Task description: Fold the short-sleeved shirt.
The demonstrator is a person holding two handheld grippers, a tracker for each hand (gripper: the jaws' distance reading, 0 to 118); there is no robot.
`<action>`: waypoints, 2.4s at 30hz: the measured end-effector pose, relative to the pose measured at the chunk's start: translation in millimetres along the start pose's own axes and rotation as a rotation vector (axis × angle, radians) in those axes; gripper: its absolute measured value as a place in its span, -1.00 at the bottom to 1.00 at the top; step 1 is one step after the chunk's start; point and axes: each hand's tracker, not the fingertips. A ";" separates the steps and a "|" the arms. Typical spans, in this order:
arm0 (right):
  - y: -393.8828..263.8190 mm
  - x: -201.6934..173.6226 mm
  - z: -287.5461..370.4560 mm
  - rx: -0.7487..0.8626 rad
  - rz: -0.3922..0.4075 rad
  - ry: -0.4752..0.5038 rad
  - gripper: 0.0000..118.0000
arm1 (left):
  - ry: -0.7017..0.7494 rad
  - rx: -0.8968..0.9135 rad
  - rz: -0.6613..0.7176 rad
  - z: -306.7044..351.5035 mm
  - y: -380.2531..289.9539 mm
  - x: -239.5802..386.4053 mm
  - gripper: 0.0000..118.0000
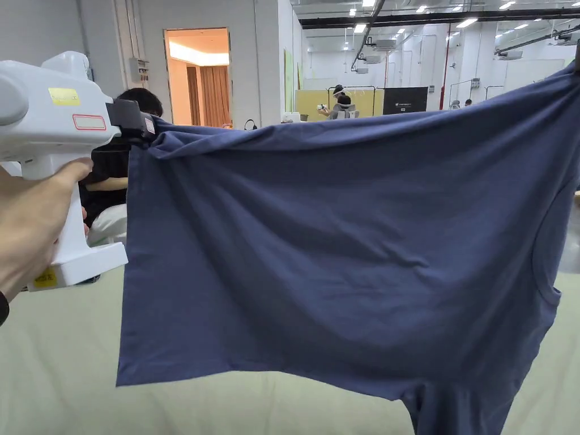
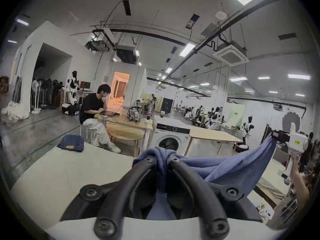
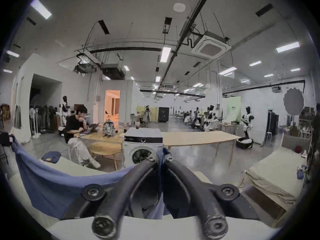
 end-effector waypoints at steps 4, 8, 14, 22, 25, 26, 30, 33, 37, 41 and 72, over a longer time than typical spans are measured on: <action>8.8 1.9 -47.1 0.030 0.038 -0.030 -0.97 | 0.007 0.007 0.007 -23.5 0.3 -5.9 -0.94; 17.1 -0.1 -66.7 0.037 -0.009 -0.020 -0.97 | 0.039 0.021 -0.079 -41.9 -8.5 5.3 -0.94; -15.4 -10.3 -79.4 0.003 0.002 0.005 -0.97 | 0.067 -0.024 -0.081 -74.1 -51.4 -6.4 -0.94; -103.9 -5.5 -57.8 -0.127 0.003 0.061 -0.97 | 0.026 -0.183 -0.044 -67.0 -149.1 -17.7 -0.94; -131.4 6.3 -17.8 -0.139 -0.024 0.100 -0.97 | 0.012 -0.207 -0.012 -33.9 -180.0 -24.2 -0.94; -143.0 10.6 -1.3 -0.157 -0.016 0.110 -0.97 | 0.000 -0.210 0.008 -15.6 -193.4 -24.3 -0.94; -204.9 32.2 77.9 -0.215 -0.010 0.125 -0.97 | -0.043 -0.263 0.145 56.5 -249.4 -35.2 -0.94; -258.0 46.4 149.9 -0.283 -0.046 0.109 -0.97 | -0.046 -0.308 0.172 113.0 -289.8 -44.4 -0.94; -331.5 64.2 233.9 -0.377 -0.147 0.087 -0.97 | -0.041 -0.374 0.273 190.2 -340.2 -49.7 -0.94; -397.5 65.3 296.8 -0.528 -0.177 0.030 -0.97 | 0.010 -0.457 0.321 247.5 -383.1 -63.8 -0.94; -375.5 2.0 341.6 -0.381 -0.101 0.249 -1.00 | -0.048 -0.094 -0.229 330.3 -319.5 66.5 -1.00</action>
